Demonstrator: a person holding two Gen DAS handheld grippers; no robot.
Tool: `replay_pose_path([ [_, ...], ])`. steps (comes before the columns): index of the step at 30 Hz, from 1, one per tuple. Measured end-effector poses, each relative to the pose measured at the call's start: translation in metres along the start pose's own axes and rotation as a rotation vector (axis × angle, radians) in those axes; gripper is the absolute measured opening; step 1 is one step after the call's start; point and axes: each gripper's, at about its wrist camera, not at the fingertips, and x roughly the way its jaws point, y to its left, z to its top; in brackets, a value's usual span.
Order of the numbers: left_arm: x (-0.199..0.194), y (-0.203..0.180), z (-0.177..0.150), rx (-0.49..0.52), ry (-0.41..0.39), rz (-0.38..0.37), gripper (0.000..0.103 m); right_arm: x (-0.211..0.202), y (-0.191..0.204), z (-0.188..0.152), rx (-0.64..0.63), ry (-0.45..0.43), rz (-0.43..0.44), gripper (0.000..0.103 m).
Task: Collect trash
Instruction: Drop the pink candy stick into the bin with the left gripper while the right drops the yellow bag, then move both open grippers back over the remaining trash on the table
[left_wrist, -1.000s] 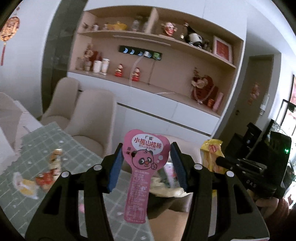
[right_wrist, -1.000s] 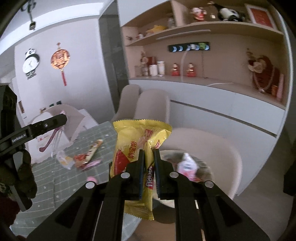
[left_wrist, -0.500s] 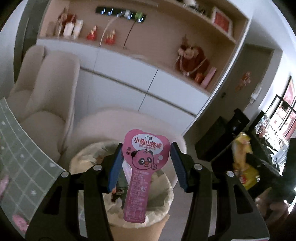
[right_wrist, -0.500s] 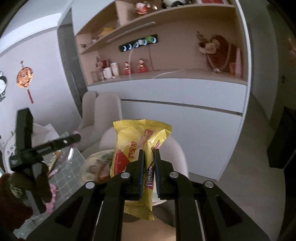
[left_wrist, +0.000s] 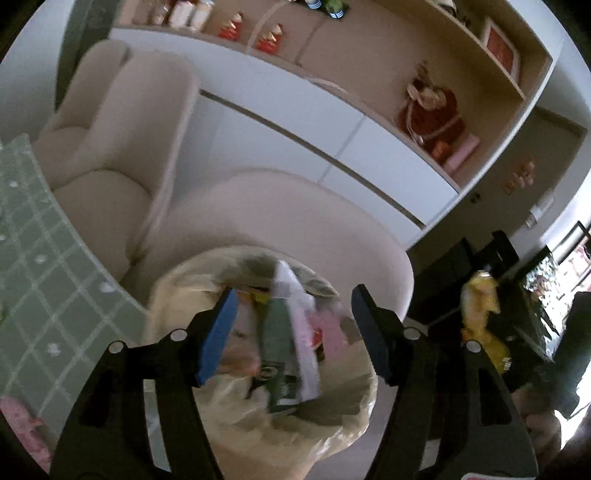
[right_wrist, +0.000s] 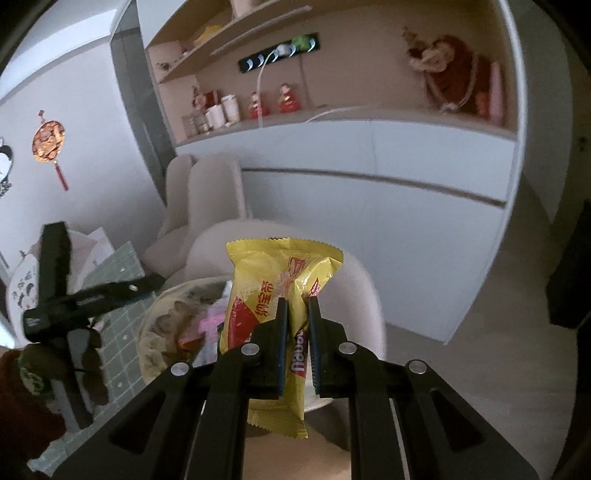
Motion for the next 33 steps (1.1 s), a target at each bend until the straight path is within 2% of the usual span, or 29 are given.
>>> replay_pose_path([
  [3, -0.034, 0.011, -0.005, 0.002, -0.045, 0.058, 0.062, 0.03, 0.013, -0.003, -0.02, 0.036, 0.054, 0.012],
  [8, -0.076, 0.039, -0.016, -0.053, -0.068, 0.13, 0.062, 0.097, 0.048, -0.015, -0.058, 0.149, 0.14, 0.012],
  [11, -0.103, 0.061, -0.029, -0.105, -0.076, 0.177, 0.062, 0.135, 0.07, -0.028, -0.106, 0.23, 0.169, 0.012],
  [15, -0.128, 0.086, -0.046, -0.148, -0.074, 0.237, 0.062, 0.17, 0.09, -0.046, -0.186, 0.325, 0.163, 0.012],
  [20, -0.152, 0.112, -0.068, -0.213, -0.069, 0.275, 0.062, 0.185, 0.091, -0.05, -0.209, 0.379, 0.12, 0.013],
  [24, -0.167, 0.124, -0.078, -0.224, -0.07, 0.28, 0.062, 0.191, 0.094, -0.059, -0.213, 0.425, 0.101, 0.013],
  [27, -0.178, 0.129, -0.08, -0.212, -0.078, 0.287, 0.062, 0.183, 0.097, -0.066, -0.19, 0.405, 0.096, 0.014],
  [28, -0.182, 0.131, -0.081, -0.21, -0.081, 0.288, 0.062, 0.178, 0.096, -0.067, -0.171, 0.389, 0.1, 0.02],
  [29, -0.185, 0.133, -0.081, -0.21, -0.083, 0.289, 0.062, 0.171, 0.096, -0.067, -0.153, 0.369, 0.099, 0.031],
  [31, -0.192, 0.137, -0.084, -0.215, -0.087, 0.288, 0.062, 0.158, 0.098, -0.066, -0.139, 0.328, 0.099, 0.042],
  [33, -0.201, 0.141, -0.086, -0.211, -0.092, 0.29, 0.062, 0.148, 0.102, -0.065, -0.141, 0.303, 0.085, 0.043],
])
